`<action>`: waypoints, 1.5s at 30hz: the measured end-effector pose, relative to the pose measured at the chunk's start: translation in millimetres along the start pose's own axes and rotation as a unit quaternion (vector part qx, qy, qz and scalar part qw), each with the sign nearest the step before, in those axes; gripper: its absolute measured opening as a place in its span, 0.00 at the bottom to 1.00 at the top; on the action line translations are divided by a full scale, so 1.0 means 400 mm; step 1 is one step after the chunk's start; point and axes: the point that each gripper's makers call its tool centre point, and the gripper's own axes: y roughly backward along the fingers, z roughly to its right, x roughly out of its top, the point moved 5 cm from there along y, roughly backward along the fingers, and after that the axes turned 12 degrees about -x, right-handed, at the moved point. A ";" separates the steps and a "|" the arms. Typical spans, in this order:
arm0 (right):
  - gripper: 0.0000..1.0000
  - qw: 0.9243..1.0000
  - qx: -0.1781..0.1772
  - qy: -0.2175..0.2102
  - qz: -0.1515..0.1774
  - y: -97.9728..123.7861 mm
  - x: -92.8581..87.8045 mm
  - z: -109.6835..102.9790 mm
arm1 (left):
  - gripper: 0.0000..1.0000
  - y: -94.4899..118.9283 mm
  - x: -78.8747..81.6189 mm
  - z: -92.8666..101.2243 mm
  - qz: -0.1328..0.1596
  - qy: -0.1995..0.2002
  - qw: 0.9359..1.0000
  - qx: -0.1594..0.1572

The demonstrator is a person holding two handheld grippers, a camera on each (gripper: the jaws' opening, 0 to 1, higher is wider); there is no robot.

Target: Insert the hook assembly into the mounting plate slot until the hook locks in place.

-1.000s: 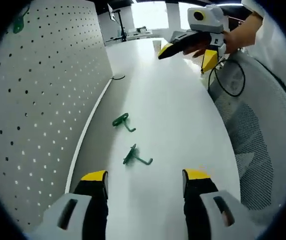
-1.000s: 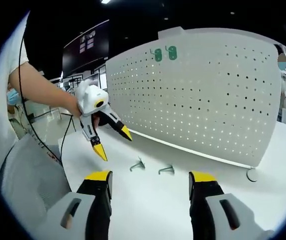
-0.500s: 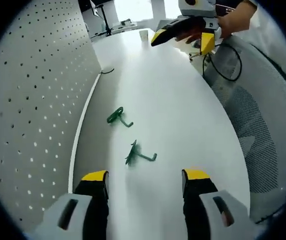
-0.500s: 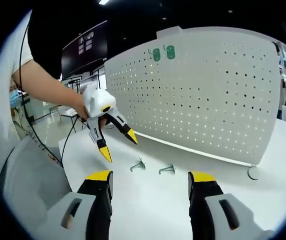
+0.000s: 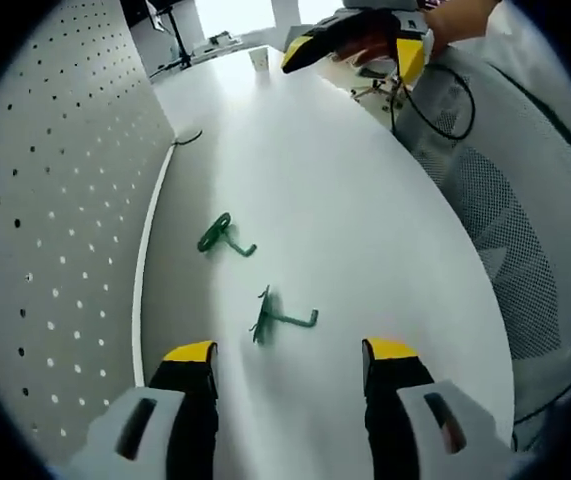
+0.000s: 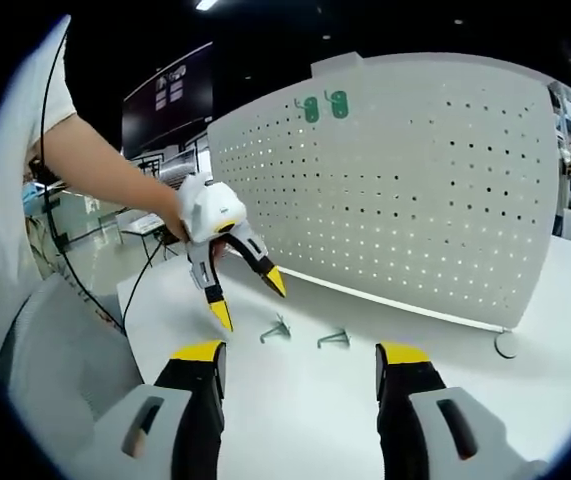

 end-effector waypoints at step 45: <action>0.56 1.000 -0.008 -0.014 -0.002 0.002 -0.003 0.013 | 0.50 -0.062 -0.001 -0.040 -0.060 -0.054 0.992 -0.095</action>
